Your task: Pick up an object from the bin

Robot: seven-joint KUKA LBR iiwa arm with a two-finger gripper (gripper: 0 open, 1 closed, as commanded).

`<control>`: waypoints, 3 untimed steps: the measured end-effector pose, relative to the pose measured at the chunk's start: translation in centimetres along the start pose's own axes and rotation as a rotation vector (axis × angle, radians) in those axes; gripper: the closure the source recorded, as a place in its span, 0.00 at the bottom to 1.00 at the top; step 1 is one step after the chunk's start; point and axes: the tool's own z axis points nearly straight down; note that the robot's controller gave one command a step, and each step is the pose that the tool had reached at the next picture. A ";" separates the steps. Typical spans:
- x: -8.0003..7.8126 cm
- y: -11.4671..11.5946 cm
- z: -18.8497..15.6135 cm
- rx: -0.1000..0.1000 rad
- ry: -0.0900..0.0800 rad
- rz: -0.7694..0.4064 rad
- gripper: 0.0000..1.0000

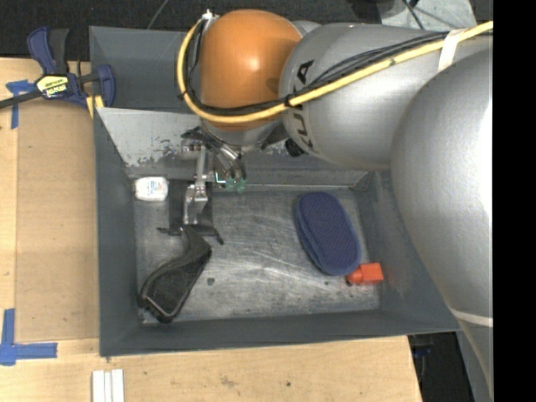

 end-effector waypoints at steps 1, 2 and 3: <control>2.6 -6.0 7.7 0.003 -0.010 -0.104 0.00; 3.2 -4.4 10.7 0.004 -0.020 -0.384 0.00; 2.8 -4.0 10.3 -0.004 -0.037 -0.383 1.00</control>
Offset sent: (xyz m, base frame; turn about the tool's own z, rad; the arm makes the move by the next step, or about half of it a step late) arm -0.0288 -0.0559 -0.0793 -0.1072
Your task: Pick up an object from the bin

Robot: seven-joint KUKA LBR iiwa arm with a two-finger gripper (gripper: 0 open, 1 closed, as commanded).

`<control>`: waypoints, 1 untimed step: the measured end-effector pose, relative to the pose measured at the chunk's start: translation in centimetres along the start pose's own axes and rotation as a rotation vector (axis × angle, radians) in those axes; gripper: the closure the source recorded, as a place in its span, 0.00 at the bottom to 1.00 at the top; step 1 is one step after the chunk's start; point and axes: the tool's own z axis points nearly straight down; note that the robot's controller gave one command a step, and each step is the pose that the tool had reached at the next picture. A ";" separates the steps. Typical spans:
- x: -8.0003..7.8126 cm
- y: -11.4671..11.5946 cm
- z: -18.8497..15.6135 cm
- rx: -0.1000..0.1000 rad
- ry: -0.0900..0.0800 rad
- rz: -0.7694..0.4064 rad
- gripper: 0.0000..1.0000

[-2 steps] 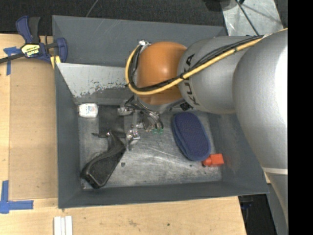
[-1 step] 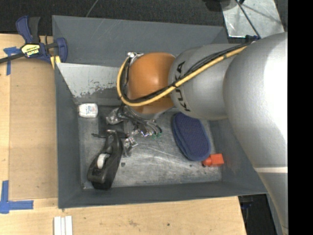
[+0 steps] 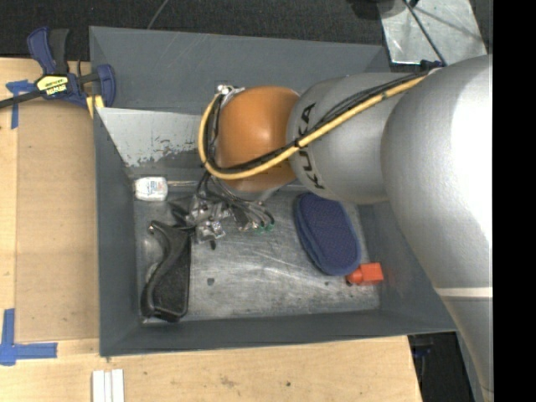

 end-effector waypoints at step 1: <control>-1.9 -0.9 -14.9 -0.001 0.019 -0.123 1.00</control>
Offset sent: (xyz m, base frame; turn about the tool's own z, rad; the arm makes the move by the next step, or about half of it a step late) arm 0.0139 -0.0031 0.1435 -0.1245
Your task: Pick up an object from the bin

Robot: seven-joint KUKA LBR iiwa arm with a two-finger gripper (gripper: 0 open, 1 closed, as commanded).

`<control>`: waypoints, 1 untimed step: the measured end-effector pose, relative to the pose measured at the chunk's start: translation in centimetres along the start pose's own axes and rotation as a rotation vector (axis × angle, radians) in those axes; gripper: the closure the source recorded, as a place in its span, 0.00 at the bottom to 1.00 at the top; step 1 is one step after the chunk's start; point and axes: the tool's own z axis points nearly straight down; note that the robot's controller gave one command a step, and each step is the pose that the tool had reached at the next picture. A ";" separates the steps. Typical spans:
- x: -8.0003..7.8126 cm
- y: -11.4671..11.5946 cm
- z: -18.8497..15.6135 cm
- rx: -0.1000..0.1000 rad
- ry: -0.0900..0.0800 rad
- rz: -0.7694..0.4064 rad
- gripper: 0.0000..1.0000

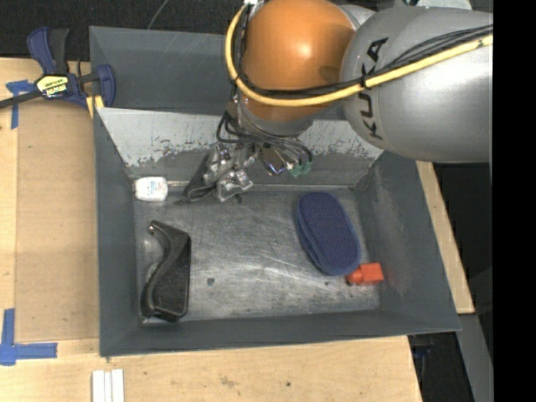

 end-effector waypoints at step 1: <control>2.3 4.8 6.2 -0.009 0.013 -0.461 1.00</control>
Offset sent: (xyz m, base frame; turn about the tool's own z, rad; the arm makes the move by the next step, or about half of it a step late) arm -0.0422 0.0305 -0.0610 -0.4601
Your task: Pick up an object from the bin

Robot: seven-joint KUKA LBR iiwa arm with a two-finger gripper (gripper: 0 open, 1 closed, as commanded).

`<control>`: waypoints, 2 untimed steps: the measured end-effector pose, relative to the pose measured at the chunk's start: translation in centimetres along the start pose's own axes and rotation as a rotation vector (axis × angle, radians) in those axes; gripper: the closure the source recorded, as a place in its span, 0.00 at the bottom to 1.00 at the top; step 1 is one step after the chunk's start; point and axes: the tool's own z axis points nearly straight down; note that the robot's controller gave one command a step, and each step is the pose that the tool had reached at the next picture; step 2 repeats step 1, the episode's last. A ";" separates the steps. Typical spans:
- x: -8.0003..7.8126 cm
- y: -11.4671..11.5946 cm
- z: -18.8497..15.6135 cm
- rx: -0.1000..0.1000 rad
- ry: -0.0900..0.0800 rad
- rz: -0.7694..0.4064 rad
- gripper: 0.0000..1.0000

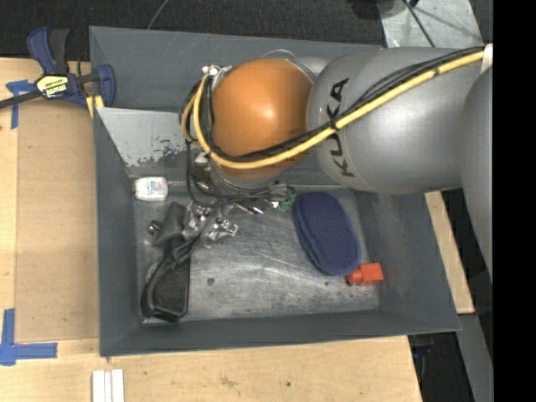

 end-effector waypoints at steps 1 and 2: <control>0.1 -0.3 -6.6 0.009 -0.009 0.044 1.00; 0.1 -0.3 -6.6 0.009 -0.009 0.044 1.00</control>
Offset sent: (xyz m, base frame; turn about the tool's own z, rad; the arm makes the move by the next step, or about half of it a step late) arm -0.0002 -0.0029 0.0610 0.0428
